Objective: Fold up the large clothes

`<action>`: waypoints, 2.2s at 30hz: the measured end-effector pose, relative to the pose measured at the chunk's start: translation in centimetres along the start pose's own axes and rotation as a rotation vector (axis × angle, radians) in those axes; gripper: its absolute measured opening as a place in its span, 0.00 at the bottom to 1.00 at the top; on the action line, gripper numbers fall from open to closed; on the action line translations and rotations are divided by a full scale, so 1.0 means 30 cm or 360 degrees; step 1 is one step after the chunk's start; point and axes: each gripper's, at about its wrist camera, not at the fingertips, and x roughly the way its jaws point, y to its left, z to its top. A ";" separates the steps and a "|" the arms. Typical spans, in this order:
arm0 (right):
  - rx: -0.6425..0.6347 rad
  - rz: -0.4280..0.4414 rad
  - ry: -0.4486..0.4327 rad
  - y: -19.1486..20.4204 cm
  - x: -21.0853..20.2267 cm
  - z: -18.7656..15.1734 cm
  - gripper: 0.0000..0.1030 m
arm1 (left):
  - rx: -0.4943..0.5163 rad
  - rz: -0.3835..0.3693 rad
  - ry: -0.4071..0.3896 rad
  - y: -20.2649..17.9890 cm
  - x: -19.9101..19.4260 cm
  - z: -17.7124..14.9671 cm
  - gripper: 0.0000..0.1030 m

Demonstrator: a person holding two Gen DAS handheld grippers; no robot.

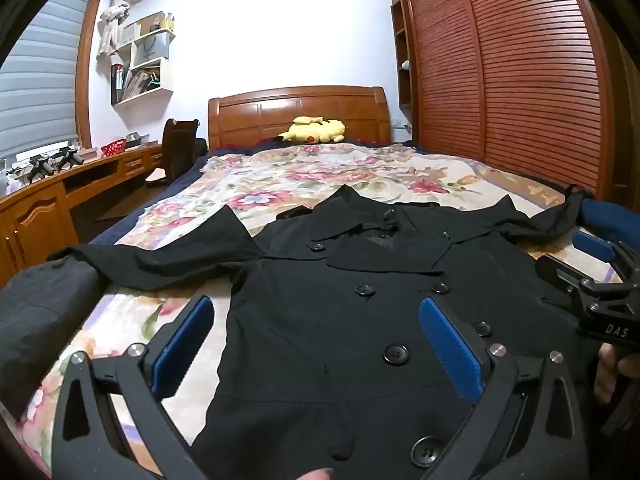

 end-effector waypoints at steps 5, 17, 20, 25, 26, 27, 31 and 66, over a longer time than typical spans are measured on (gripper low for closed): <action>-0.0003 0.0000 0.0000 -0.001 -0.003 0.001 1.00 | -0.0004 0.0001 -0.0003 -0.012 0.001 -0.011 1.00; 0.0003 0.0002 -0.0007 0.000 -0.004 0.003 1.00 | -0.0032 -0.0006 -0.0003 0.002 -0.003 -0.006 1.00; 0.0007 0.0003 -0.0014 -0.005 -0.004 -0.003 1.00 | -0.0035 -0.0007 -0.0006 0.006 0.000 -0.005 1.00; -0.0002 -0.0003 -0.0015 0.013 -0.002 0.011 1.00 | -0.0043 0.0001 -0.0018 0.016 -0.009 0.005 1.00; -0.0001 -0.0001 -0.0016 0.011 -0.003 0.010 1.00 | -0.0044 0.0002 -0.0021 0.017 -0.010 0.006 1.00; 0.0002 0.0000 -0.0018 0.008 -0.004 0.009 1.00 | -0.0044 0.0003 -0.0022 0.016 -0.010 0.005 1.00; 0.0004 0.0002 -0.0021 -0.003 -0.003 0.003 1.00 | -0.0048 0.0004 -0.0025 0.017 -0.010 0.005 1.00; 0.0006 0.0004 -0.0036 -0.004 -0.003 -0.001 1.00 | -0.0067 0.0013 -0.0056 0.017 -0.015 0.005 1.00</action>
